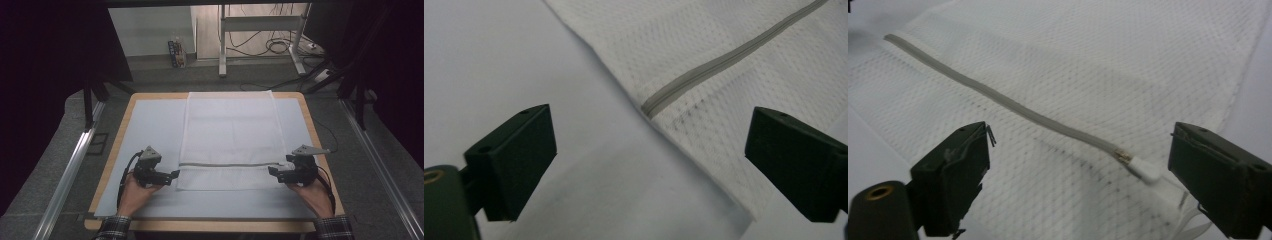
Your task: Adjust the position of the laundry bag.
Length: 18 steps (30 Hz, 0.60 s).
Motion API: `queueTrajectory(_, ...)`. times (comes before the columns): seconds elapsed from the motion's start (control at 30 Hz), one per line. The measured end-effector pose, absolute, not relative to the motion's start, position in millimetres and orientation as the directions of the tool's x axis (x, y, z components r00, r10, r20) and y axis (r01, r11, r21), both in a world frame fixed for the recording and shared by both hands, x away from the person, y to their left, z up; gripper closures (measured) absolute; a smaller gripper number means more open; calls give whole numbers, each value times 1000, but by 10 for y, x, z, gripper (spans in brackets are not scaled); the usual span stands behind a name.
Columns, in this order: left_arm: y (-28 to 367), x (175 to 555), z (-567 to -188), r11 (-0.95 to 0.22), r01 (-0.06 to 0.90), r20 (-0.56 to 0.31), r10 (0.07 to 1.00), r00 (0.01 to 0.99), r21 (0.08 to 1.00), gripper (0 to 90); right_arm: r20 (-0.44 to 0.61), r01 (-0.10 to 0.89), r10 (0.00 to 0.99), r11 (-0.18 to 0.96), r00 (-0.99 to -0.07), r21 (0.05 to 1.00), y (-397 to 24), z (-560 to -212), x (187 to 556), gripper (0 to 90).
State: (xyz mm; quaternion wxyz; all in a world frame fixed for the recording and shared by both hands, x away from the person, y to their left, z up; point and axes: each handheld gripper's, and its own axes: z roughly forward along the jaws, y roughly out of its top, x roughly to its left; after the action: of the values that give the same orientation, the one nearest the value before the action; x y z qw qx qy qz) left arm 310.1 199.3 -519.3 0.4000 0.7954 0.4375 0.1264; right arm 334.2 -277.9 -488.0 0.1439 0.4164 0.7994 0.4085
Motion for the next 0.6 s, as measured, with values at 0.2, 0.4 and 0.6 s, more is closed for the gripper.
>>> queueTrajectory(0.2,1935,3276,-5111,-282,580,-150,797,585,764,172,95,560,791,337,-604,757,-2770,-4828,3487,239)
queueTrajectory(0.4,1870,3421,-5103,-294,571,-133,797,589,766,251,70,558,785,371,-616,742,-2754,-4811,3649,308)
queueTrajectory(0.6,1786,3575,-5133,-312,573,-113,802,586,758,357,28,568,812,383,-583,729,-2821,-4793,3812,395)
